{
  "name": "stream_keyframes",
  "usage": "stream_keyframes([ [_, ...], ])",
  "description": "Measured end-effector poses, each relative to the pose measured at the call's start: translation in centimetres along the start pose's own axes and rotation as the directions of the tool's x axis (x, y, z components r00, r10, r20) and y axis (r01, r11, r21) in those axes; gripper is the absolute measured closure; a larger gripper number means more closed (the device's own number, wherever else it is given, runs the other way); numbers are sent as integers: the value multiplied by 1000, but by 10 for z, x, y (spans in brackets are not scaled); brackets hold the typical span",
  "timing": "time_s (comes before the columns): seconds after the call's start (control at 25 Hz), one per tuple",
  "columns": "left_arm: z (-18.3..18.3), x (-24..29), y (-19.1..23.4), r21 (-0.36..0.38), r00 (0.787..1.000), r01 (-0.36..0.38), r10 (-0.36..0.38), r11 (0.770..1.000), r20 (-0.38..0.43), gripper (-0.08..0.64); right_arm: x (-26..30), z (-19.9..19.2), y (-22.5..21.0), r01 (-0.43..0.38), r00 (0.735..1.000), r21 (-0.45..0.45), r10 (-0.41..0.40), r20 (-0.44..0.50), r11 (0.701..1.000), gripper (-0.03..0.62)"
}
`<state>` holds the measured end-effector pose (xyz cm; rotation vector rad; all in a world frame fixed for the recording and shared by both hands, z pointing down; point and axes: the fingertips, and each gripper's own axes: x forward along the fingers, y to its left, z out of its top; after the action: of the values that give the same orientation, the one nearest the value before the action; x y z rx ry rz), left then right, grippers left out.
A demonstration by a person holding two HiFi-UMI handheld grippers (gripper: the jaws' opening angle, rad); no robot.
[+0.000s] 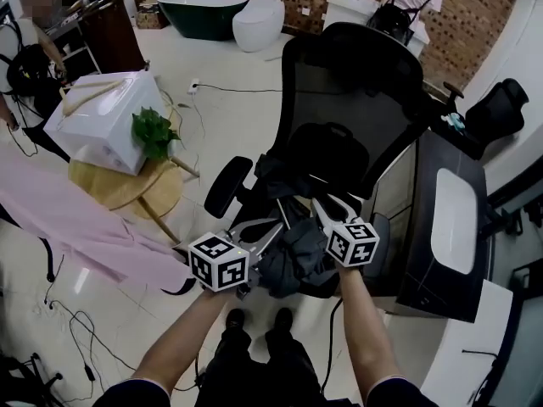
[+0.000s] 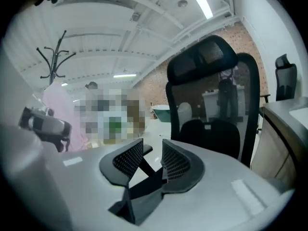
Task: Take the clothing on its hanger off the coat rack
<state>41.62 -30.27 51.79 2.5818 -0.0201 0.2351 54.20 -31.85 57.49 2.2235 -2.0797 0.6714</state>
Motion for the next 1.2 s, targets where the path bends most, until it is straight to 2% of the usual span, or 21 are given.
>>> stream_keyframes([
  [0.2, 50, 0, -25, 66, 996, 51, -56, 996, 70, 548, -29, 66, 48, -52, 991, -67, 60, 116, 996, 474],
  [0.32, 73, -3, -42, 106, 989, 87, -99, 991, 112, 548, -50, 92, 71, -66, 982, -96, 82, 170, 993, 481],
  [0.48, 94, -9, -63, 119, 975, 141, -158, 983, 154, 548, -79, 118, 98, -81, 963, -124, 109, 244, 989, 495],
  [0.64, 109, -16, -75, 151, 968, 155, -180, 976, 173, 548, -100, 138, 114, -98, 945, -147, 138, 295, 984, 497],
  [0.8, 121, -23, -84, 178, 963, 168, -199, 970, 180, 548, -115, 152, 120, -75, 933, -155, 124, 337, 985, 514],
  [0.96, 131, -29, -92, 197, 956, 189, -226, 962, 188, 548, -123, 159, 119, -34, 926, -150, 87, 368, 988, 591],
  [1.2, 130, -35, -92, 206, 959, 186, -223, 961, 176, 548, -127, 162, 123, -57, 923, -146, 108, 370, 988, 591],
])
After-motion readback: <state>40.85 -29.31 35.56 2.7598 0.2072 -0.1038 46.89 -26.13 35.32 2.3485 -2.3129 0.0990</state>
